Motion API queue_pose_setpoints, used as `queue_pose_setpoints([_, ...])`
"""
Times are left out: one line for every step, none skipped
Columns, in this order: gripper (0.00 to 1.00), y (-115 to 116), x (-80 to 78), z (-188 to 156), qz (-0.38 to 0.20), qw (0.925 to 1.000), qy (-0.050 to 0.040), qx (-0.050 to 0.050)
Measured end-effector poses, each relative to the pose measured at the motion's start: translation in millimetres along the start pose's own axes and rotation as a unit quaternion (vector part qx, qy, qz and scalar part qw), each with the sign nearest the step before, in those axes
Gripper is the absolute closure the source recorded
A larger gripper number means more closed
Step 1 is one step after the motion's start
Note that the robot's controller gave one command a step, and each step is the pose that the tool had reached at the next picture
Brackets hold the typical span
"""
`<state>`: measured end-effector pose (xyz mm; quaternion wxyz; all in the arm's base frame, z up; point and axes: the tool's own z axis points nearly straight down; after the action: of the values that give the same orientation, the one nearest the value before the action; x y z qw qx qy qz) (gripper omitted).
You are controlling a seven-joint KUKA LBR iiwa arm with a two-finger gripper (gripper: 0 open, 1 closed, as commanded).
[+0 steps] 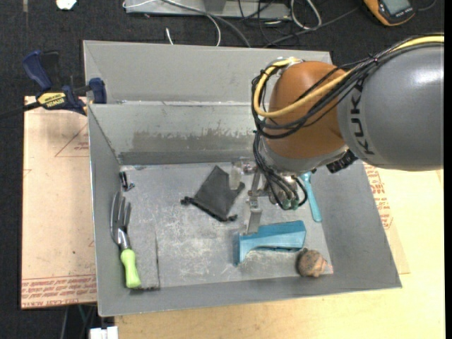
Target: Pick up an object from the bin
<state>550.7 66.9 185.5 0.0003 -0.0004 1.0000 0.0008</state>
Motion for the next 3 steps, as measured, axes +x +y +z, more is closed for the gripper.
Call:
queue_pose_setpoints([0.00, -16.1, -18.6, 66.1, 0.024, 0.9997, -0.0022, -0.001])
queue_pose_setpoints([0.00, -15.1, -27.5, 115.8, 0.045, 0.9989, -0.0073, -0.003])
queue_pose_setpoints([1.00, -42.9, -63.2, 112.0, 0.001, 1.0000, -0.0044, -0.002])
